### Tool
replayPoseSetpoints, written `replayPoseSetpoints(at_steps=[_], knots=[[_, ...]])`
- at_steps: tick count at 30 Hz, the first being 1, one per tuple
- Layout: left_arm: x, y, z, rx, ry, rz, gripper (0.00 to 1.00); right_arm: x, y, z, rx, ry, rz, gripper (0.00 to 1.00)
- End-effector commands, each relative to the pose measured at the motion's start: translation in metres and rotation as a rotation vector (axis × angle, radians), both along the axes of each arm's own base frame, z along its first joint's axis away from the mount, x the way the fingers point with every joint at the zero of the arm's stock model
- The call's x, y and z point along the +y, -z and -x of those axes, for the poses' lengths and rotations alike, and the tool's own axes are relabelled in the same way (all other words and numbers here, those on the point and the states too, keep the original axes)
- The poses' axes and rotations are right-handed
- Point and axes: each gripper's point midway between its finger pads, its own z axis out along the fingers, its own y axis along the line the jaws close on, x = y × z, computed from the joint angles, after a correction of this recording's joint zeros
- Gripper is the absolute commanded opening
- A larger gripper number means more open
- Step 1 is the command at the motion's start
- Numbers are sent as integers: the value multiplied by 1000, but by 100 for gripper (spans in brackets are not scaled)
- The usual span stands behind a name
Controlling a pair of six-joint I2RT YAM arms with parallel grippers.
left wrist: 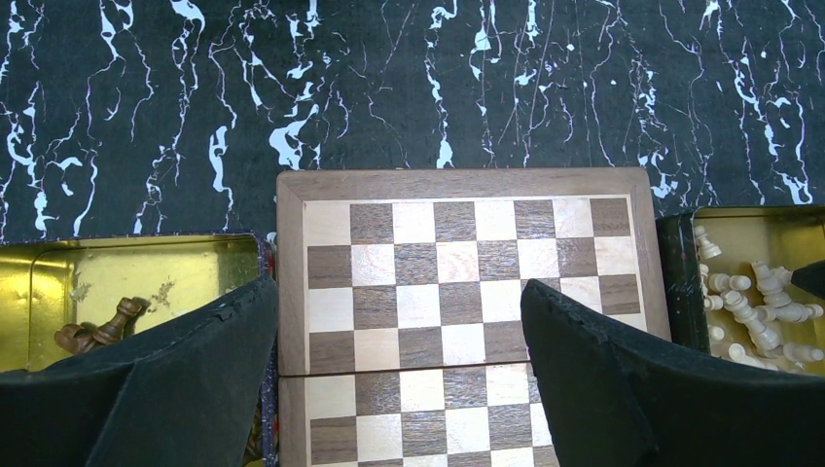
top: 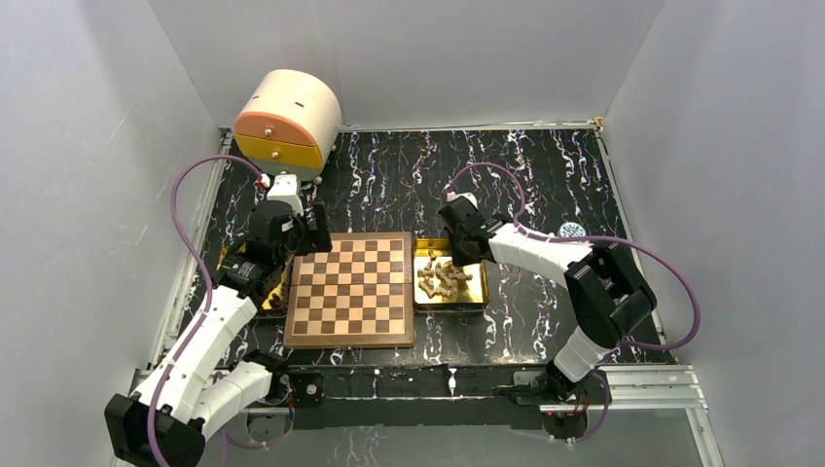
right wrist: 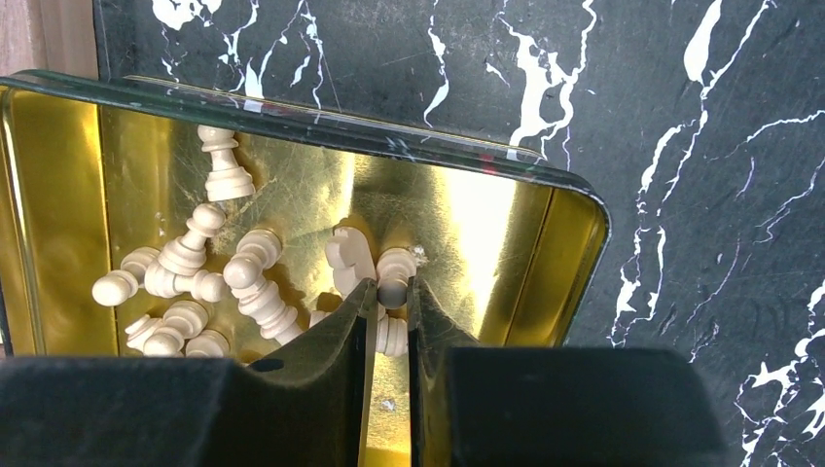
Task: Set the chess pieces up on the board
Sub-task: Pick up the chess piece from the storage box, then place the chess piece on the chessboard.
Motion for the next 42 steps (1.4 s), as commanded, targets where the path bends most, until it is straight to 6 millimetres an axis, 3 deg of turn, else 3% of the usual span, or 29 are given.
replayPoseSetpoints(at_steps=[1, 4, 13, 17, 22, 33, 42], knots=[[3, -10, -2, -26, -17, -13, 91, -2, -3, 0, -11, 22, 18, 20], [4, -10, -2, -28, -20, -16, 91, 0, -14, -1, -18, 21, 16, 18], [8, -10, -2, -29, -38, -29, 91, 15, -74, -10, -79, 9, -2, 15], [11, -13, -2, -35, -50, -34, 91, 38, -95, -17, -112, -33, -49, 15], [16, -19, -1, -49, -73, -45, 90, 79, -107, -28, -135, -102, -87, 15], [53, -33, 9, -78, -244, -126, 91, 144, -77, -33, -84, -217, -54, 16], [59, -36, 10, -82, -280, -139, 91, 164, -57, -25, -27, -259, -43, 16]])
